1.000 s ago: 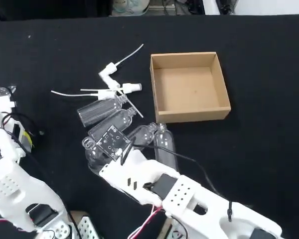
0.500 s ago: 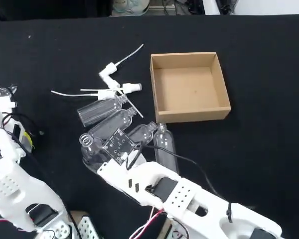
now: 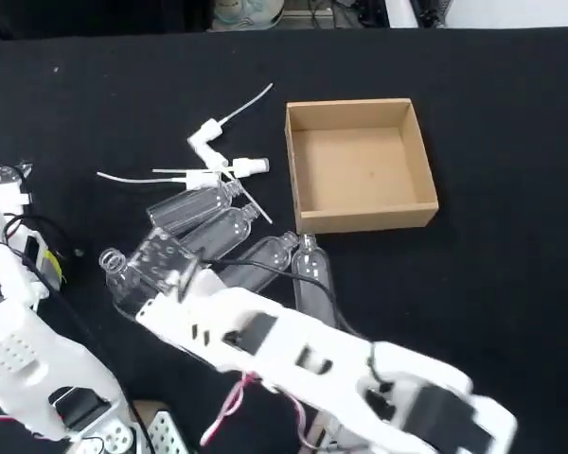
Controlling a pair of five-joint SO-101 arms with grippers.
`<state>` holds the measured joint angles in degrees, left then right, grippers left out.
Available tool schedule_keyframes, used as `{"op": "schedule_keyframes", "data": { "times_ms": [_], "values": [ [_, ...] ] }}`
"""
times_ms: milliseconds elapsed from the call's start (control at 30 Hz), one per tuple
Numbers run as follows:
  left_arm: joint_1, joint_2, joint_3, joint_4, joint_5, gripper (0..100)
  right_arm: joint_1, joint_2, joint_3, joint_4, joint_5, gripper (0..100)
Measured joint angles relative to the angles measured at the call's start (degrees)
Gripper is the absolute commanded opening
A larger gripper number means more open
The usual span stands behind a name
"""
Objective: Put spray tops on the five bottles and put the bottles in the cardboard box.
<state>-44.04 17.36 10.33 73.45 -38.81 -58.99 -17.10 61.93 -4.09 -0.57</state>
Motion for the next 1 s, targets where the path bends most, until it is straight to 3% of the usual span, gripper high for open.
{"op": "schedule_keyframes", "data": {
  "times_ms": [333,667,867,1000],
  "values": [
    [-1.3,0.0,0.1,-0.5,0.0,17,0.0,9.8,3.9,-23.6,0.0,1.1],
    [-1.8,-0.4,1.4,-2.0,0.0,17,0.0,11.3,4.5,-25.1,0.0,1.4],
    [-2.0,-0.4,1.4,-2.0,0.0,17,0.0,11.3,6.5,-25.1,0.0,16.8],
    [-2.0,-0.6,1.4,-2.0,0.0,17,0.0,11.3,8.1,-25.1,0.0,14.7]
  ]
}}
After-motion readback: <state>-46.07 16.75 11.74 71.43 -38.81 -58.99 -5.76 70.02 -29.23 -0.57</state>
